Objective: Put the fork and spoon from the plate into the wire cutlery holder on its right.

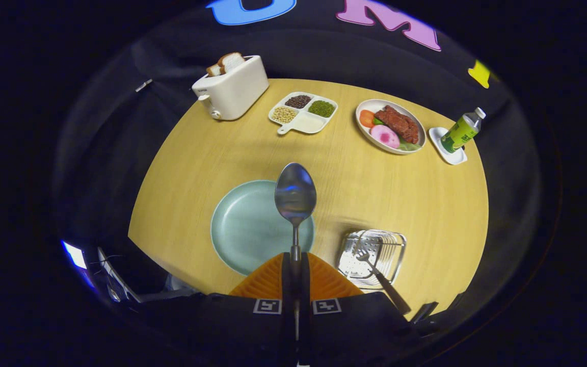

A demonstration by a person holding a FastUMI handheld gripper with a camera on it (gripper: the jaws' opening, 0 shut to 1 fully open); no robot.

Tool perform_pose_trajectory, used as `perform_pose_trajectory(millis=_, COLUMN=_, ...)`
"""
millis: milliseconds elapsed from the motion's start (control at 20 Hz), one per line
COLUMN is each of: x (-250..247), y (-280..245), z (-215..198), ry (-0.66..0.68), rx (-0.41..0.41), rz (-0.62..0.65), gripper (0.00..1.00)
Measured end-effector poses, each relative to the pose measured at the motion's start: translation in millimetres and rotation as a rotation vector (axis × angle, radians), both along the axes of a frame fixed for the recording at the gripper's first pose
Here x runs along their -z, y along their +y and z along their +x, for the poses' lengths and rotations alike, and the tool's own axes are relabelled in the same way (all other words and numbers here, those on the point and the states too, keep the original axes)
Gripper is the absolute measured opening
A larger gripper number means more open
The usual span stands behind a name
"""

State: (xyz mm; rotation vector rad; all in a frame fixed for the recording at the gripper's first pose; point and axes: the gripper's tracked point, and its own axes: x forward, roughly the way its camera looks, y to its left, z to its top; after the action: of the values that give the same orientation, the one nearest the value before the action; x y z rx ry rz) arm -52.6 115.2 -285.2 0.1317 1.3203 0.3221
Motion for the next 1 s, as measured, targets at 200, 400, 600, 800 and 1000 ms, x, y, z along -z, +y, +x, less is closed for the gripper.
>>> perform_pose_trajectory(millis=200, x=-3, y=-60, z=-22, ry=0.128, rx=-0.112, rz=-0.069, gripper=0.07)
perform_pose_trajectory(millis=400, x=11, y=-103, z=-49, ry=0.313, rx=-0.247, rz=-0.146, gripper=0.07)
perform_pose_trajectory(millis=600, x=27, y=-126, z=-66, ry=0.496, rx=-0.357, rz=-0.217, gripper=0.07)
perform_pose_trajectory(millis=800, x=41, y=-121, z=-60, ry=0.630, rx=-0.413, rz=-0.268, gripper=0.07)
perform_pose_trajectory(millis=1000, x=51, y=-113, z=-43, ry=0.718, rx=-0.448, rz=-0.334, gripper=0.07)
